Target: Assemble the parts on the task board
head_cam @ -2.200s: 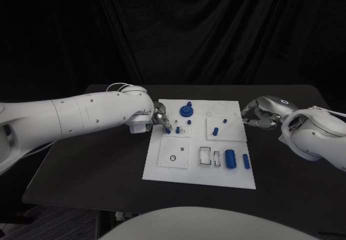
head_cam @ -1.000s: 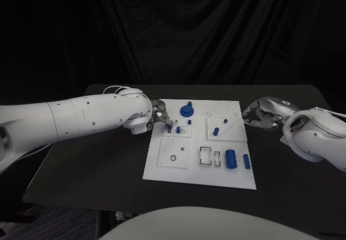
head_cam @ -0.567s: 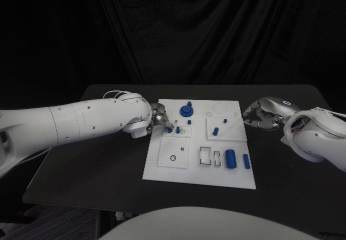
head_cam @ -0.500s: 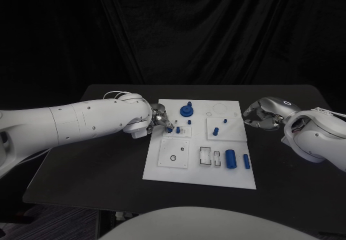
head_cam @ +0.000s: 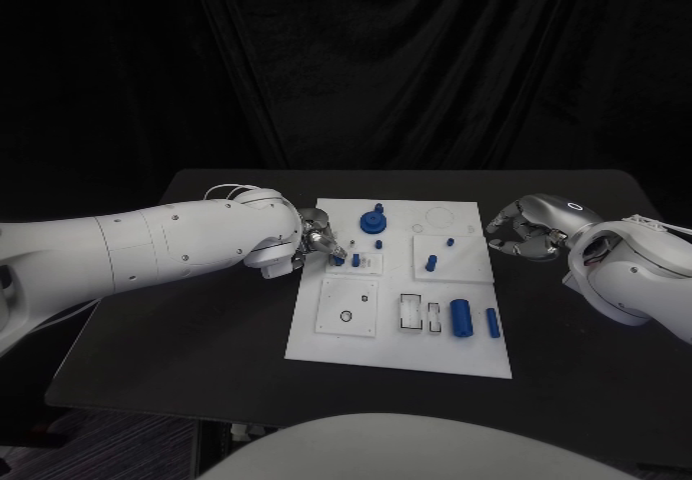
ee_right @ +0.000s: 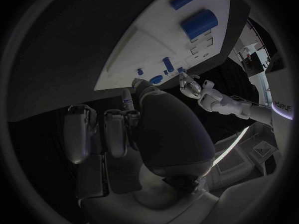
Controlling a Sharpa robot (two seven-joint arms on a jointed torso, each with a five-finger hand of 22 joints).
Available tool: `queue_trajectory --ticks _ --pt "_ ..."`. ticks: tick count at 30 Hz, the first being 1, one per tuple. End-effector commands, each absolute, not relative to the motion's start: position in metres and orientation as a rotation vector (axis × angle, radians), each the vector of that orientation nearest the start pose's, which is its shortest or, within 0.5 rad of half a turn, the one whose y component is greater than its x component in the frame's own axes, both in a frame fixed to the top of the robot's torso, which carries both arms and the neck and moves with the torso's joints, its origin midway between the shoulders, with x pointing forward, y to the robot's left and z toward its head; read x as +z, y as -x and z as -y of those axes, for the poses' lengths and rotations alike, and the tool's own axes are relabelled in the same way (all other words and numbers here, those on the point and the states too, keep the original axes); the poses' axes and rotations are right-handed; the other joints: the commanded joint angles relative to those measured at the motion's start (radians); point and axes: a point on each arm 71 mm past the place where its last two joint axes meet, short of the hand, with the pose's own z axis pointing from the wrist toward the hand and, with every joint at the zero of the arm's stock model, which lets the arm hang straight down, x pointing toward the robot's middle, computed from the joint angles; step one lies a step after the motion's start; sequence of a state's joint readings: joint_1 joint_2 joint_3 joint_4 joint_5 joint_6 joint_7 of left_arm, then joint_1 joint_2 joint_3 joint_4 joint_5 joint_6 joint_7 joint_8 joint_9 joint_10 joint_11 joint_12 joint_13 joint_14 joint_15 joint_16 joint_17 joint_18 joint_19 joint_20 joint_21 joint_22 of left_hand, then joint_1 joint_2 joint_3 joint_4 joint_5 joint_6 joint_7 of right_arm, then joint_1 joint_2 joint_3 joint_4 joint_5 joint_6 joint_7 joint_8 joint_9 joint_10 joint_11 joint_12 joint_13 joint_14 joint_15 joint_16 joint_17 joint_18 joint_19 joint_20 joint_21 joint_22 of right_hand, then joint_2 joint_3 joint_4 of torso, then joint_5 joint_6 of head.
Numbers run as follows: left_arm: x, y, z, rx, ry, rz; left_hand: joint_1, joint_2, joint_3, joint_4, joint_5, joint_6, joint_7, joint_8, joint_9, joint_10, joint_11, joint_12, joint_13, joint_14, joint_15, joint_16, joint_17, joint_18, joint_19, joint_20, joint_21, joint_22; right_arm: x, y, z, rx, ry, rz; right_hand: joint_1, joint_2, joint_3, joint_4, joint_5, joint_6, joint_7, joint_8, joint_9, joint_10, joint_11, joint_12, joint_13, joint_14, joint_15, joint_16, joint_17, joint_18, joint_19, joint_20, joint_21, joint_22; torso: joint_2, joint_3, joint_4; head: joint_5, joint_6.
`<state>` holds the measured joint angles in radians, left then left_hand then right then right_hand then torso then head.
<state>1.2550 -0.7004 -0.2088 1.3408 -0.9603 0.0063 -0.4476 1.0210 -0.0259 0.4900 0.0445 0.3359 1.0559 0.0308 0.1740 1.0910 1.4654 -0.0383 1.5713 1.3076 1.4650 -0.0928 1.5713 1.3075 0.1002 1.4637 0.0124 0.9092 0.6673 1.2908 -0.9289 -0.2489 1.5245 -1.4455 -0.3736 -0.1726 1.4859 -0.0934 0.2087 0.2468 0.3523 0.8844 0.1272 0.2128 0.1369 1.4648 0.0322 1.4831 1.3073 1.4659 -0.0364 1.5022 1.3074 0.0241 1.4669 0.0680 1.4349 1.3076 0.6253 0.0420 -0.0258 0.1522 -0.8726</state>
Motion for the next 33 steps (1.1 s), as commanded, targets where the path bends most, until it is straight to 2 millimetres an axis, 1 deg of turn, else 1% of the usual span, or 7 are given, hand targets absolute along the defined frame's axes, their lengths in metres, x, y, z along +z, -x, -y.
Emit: queue_trajectory --ticks 1,9,18,26,30,31,33 --pt "-0.2664 -0.4923 -0.2055 -0.396 0.288 -2.341 -0.002 0.005 -0.002 0.004 -0.001 -0.004 -0.003 0.004 0.001 0.105 -0.005 -0.001 0.263 0.106 -0.006 -0.001 0.263 0.013 0.074 -0.005 0.003 0.002 -0.2149 -0.473 0.2532 0.437 0.123 -1.756 0.003 0.001 0.007 0.001 0.004 0.003 0.0 -0.003 -0.002 0.018 0.008 -0.004 0.122 0.073 0.005 -0.006 0.102 0.015 0.034 0.008 -0.005 0.203 0.0 -0.0001 -0.0012 0.003 0.0" --pt "-0.2667 -0.4918 -0.2082 -0.388 0.292 -2.345 0.003 0.003 -0.002 0.002 0.005 -0.002 -0.004 0.006 0.003 0.105 -0.006 -0.001 0.263 0.106 -0.007 -0.001 0.263 0.013 0.074 -0.005 0.002 0.002 -0.2152 -0.4734 0.253 0.437 0.123 -1.757 0.003 0.001 0.007 0.001 0.004 0.003 0.0 -0.003 -0.002 0.018 0.008 -0.004 0.122 0.073 0.005 -0.006 0.102 0.015 0.034 0.008 -0.005 0.203 0.001 -0.0008 0.0006 0.001 0.0" --pt "-0.2672 -0.4913 -0.2096 -0.382 0.29 -2.354 0.005 0.002 -0.002 0.001 0.009 -0.001 -0.004 0.007 0.004 0.105 -0.006 -0.001 0.263 0.106 -0.007 -0.001 0.263 0.014 0.074 -0.005 -0.001 -0.003 -0.2156 -0.4739 0.2522 0.436 0.124 -1.76 0.003 0.001 0.007 0.001 0.004 0.003 0.0 -0.003 -0.002 0.018 0.008 -0.004 0.122 0.073 0.005 -0.006 0.102 0.015 0.034 0.008 -0.005 0.203 0.0 -0.0014 -0.0005 0.003 0.0" --pt "-0.2678 -0.4906 -0.2102 -0.378 0.285 -2.365 0.007 0.0 -0.002 -0.001 0.011 -0.003 -0.004 0.007 0.005 0.105 -0.006 -0.001 0.263 0.106 -0.007 -0.001 0.263 0.018 0.073 -0.005 -0.024 -0.033 -0.2159 -0.4741 0.2521 0.436 0.124 -1.762 0.003 0.001 0.007 0.001 0.004 0.003 0.0 -0.003 -0.002 0.018 0.008 -0.004 0.122 0.073 0.005 -0.006 0.102 0.015 0.034 0.008 -0.005 0.203 0.001 -0.0006 -0.0008 0.004 0.0" --pt "-0.2679 -0.4902 -0.21 -0.379 0.282 -2.369 0.007 0.0 -0.002 -0.001 0.011 -0.003 -0.004 0.007 0.005 0.105 -0.006 -0.001 0.263 0.106 -0.007 -0.001 0.263 0.018 0.073 -0.005 -0.024 -0.033 -0.2161 -0.4742 0.252 0.435 0.124 -1.763 0.003 0.001 0.007 0.001 0.004 0.003 0.0 -0.003 -0.002 0.018 0.008 -0.004 0.122 0.073 0.005 -0.006 0.102 0.015 0.034 0.008 -0.005 0.203 0.0 -0.0007 -0.0005 0.005 0.0" --pt "-0.2679 -0.4901 -0.21 -0.379 0.281 -2.369 0.008 -0.001 -0.002 -0.001 0.011 -0.004 -0.004 0.007 0.005 0.105 -0.006 -0.001 0.263 0.106 -0.007 -0.001 0.263 0.018 0.072 -0.005 -0.026 -0.036 -0.2161 -0.4742 0.252 0.435 0.124 -1.763 0.003 0.001 0.007 0.001 0.004 0.003 0.0 -0.003 -0.002 0.018 0.008 -0.004 0.122 0.073 0.005 -0.006 0.102 0.015 0.034 0.008 -0.005 0.203 0.0 -0.0006 -0.0006 0.005 0.0" --pt "-0.268 -0.4899 -0.2095 -0.382 0.278 -2.371 0.005 -0.001 -0.009 0.009 -0.013 -0.009 -0.001 0.005 0.007 0.105 -0.004 -0.001 0.263 0.106 -0.005 -0.001 0.263 0.02 0.072 -0.003 -0.043 -0.055 -0.2163 -0.4742 0.2519 0.434 0.124 -1.764 0.003 0.001 0.007 0.001 0.004 0.003 0.0 -0.003 -0.002 0.018 0.008 -0.004 0.122 0.073 0.005 -0.006 0.102 0.015 0.034 0.008 -0.005 0.203 0.001 -0.0004 -0.0012 0.006 0.0"
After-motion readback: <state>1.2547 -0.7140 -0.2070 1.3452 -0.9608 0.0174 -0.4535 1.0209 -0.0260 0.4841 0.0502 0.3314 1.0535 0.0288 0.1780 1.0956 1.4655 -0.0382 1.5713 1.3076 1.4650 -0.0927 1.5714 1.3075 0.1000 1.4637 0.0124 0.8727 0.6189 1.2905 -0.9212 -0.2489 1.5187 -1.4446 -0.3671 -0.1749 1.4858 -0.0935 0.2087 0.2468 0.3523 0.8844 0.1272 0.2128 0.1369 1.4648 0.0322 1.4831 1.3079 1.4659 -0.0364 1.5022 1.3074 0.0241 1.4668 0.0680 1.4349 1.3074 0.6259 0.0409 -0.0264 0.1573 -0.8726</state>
